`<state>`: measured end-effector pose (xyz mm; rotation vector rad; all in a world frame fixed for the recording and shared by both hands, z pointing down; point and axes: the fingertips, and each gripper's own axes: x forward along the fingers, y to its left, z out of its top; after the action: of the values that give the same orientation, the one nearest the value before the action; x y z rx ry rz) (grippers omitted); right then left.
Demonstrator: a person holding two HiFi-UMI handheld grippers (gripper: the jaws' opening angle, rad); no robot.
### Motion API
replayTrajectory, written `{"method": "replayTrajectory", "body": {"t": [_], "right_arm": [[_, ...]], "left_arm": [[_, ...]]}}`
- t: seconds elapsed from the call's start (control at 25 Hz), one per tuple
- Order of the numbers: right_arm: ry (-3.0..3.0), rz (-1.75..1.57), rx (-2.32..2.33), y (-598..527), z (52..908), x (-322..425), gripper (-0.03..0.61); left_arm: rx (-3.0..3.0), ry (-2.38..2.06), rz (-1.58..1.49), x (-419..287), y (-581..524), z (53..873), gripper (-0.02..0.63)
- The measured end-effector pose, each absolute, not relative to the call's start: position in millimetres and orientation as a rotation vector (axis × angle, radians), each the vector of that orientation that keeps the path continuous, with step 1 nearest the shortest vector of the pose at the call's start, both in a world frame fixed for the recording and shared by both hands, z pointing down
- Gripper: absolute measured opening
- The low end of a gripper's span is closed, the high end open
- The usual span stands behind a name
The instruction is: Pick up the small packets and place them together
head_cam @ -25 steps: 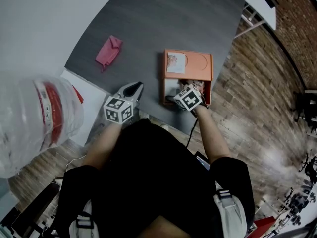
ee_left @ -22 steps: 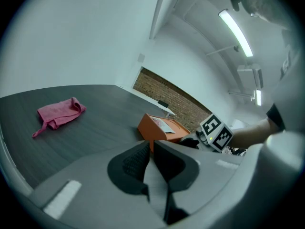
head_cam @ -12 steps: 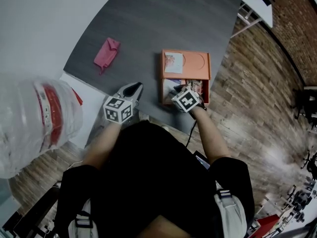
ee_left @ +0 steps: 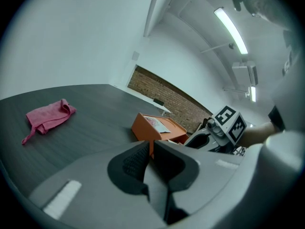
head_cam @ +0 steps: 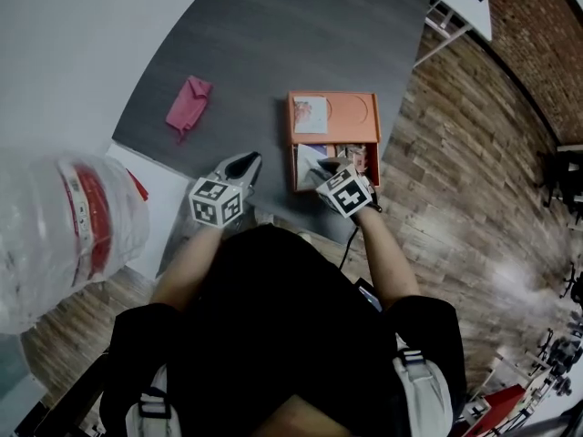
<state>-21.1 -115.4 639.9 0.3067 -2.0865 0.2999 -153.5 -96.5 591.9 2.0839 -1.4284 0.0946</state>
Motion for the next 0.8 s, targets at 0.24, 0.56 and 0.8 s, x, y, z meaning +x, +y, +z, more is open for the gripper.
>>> {"method": "replayTrajectory", "body": {"t": [0.24,0.56,0.8], "right_arm": [[-2.173,0.285,0.399,-121.3,607.7,-16.0,0.094],[-2.159,0.179,0.538,-188.3,572.9,9.8,0.095],[-2.077,0.119,0.532,-234.8,576.4,21.2,0.097]], "left_arm": [[2.117,-1.405,0.094,-138.7,-101.8,586.7,0.028],[2.163,-1.405,0.074,-132.5,-112.8,574.2,0.028],[2.200,-1.402,0.045,-128.6,-130.1,561.3,0.028]]}}
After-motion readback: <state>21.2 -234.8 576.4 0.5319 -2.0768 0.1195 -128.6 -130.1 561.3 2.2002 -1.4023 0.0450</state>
